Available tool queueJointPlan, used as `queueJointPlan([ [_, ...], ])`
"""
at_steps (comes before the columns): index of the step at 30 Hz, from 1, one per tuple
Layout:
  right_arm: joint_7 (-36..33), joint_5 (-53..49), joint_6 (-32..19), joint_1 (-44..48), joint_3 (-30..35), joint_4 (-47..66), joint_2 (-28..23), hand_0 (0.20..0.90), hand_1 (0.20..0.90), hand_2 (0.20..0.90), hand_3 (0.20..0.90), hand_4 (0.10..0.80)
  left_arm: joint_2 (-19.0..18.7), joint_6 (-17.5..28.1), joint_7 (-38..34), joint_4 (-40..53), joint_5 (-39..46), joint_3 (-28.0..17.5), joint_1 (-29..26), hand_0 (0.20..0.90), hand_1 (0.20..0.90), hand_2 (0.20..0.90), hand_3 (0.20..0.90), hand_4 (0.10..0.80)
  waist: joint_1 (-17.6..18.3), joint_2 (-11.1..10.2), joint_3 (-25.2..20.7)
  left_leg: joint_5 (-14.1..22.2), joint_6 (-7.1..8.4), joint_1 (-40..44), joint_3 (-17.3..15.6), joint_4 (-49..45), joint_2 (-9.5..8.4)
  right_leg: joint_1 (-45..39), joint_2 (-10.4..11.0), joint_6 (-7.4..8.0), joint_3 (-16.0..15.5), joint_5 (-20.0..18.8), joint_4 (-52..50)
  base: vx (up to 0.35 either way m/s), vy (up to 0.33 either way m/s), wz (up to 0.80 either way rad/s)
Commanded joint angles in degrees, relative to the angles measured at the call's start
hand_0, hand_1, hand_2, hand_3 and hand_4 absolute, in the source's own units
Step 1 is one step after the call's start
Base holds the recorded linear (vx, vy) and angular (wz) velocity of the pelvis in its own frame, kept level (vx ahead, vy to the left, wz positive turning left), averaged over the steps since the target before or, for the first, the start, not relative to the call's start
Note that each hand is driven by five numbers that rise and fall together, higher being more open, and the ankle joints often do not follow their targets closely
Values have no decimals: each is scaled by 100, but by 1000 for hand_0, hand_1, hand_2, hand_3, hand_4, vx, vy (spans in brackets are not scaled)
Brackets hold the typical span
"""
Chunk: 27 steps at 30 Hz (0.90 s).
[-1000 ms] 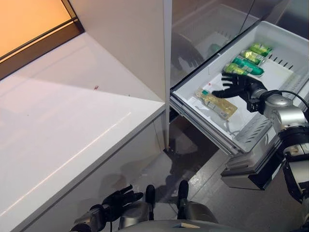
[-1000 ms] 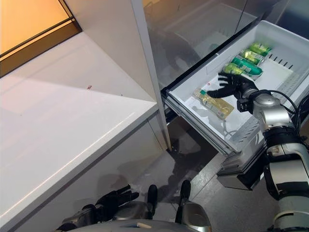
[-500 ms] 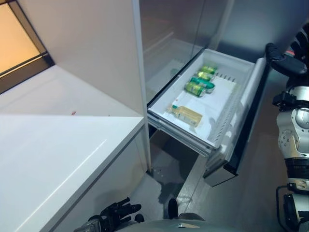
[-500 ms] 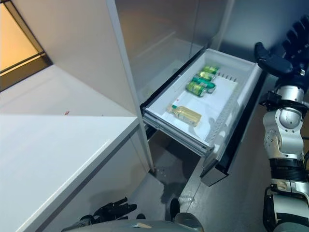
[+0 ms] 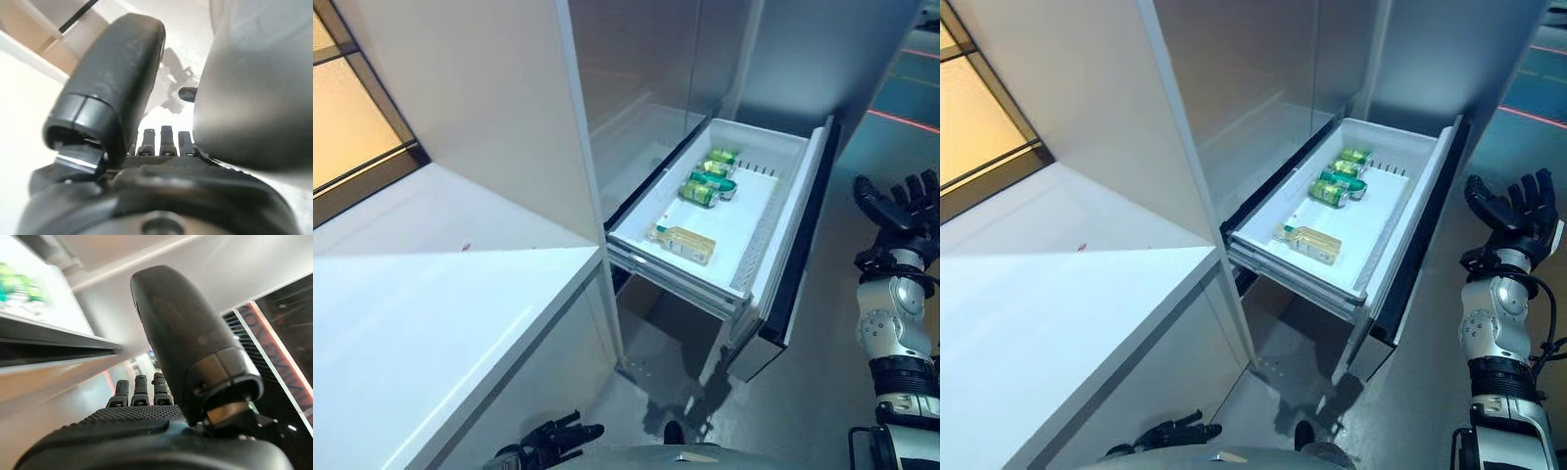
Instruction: Put drinks into fridge and close the fridge
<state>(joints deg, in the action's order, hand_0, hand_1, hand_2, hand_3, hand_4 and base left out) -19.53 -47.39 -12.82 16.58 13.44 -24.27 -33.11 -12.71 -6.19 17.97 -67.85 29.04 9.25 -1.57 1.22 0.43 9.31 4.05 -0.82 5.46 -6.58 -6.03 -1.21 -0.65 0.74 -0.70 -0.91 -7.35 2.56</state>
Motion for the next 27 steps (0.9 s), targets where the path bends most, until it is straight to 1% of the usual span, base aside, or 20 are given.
queueJointPlan([
  [1,-72,-224,-759,1101,184,144,-267,900,900,900,900,800,-93,39,-158,-9,-19,363,-209,900,900,900,900,800,-212,-395,559,911,-401,-1309,451,-1810,-392,649,370,137,-65,1104,-1805,-378,-39,12],
  [2,-141,-269,-741,1254,162,82,-264,900,900,900,900,800,-98,57,-272,90,30,367,-288,900,900,900,900,800,-250,-380,717,965,-443,-1547,459,-2018,-402,884,380,109,-110,1147,-2035,-318,-24,17],
  [5,-218,-326,-602,1478,50,-53,-272,900,900,900,900,800,-98,114,-544,250,139,322,-399,900,900,900,900,800,-302,-343,983,1084,-530,-2082,447,-2552,-449,1417,404,23,-182,1273,-2610,-205,10,13],
  [7,-181,-472,-534,1521,17,-167,-286,900,900,900,900,800,-83,183,-636,310,200,287,-411,900,900,900,900,800,-324,-333,1072,1134,-561,-2329,441,-2806,-472,1656,415,-22,-217,1336,-2869,-110,21,8],
  [10,-40,-706,-498,1593,-17,-357,-330,900,900,900,900,800,-57,304,-713,425,250,256,-396,900,900,900,900,800,-363,-298,1206,1244,-583,-2633,421,-3144,-480,1979,393,-61,-265,1458,-3249,-87,29,1],
  [13,-53,-772,-487,1760,-100,-447,-341,900,900,900,900,800,-54,389,-794,558,386,255,-453,900,900,900,900,800,-383,-265,1315,1242,-593,-2901,418,-3353,-494,2292,364,-97,-285,1516,-3561,-80,25,-8],
  [17,15,-747,-396,1939,-201,-439,-329,900,900,900,900,800,-58,416,-810,670,523,272,-512,900,900,900,900,800,-388,-229,1370,1240,-579,-3063,410,-3520,-507,2485,343,-125,-294,1582,-3817,-36,32,-3],
  [20,375,-802,-273,1957,-279,-357,-294,900,900,900,900,800,-44,429,-780,721,576,256,-504,900,900,900,900,800,-388,-224,1378,1234,-559,-3071,417,-3564,-515,2514,338,-136,-304,1615,-3914,28,23,-2],
  [21,718,-940,-114,1969,-328,-274,-272,900,900,900,900,800,-31,429,-773,737,574,263,-482,900,900,900,900,800,-388,-227,1375,1223,-546,-3056,421,-3557,-520,2509,332,-140,-301,1619,-3929,41,18,4],
  [22,860,-966,-87,1957,-356,-228,-249,900,900,900,900,800,-27,423,-774,752,568,264,-469,900,900,900,900,800,-387,-229,1374,1214,-540,-3040,425,-3546,-523,2496,332,-140,-302,1616,-3923,39,17,4],
  [24,1342,-1090,125,1919,-438,-74,-199,900,900,900,900,800,-26,415,-761,774,561,267,-434,900,900,900,900,800,-385,-236,1371,1183,-525,-3002,442,-3511,-529,2470,327,-140,-297,1601,-3913,48,9,0],
  [26,2174,-1077,523,1828,-632,220,-145,900,900,900,900,800,-44,447,-675,786,538,240,-326,900,900,900,900,800,-393,-251,1364,1119,-489,-2904,468,-3412,-523,2382,335,-122,-291,1566,-3845,78,4,0],
  [27,2176,-1078,524,1826,-631,220,-145,900,900,900,900,800,-45,447,-675,787,538,241,-324,900,900,900,900,800,-392,-251,1365,1117,-489,-2899,469,-3408,-524,2377,336,-122,-292,1565,-3842,62,-3,0],
])
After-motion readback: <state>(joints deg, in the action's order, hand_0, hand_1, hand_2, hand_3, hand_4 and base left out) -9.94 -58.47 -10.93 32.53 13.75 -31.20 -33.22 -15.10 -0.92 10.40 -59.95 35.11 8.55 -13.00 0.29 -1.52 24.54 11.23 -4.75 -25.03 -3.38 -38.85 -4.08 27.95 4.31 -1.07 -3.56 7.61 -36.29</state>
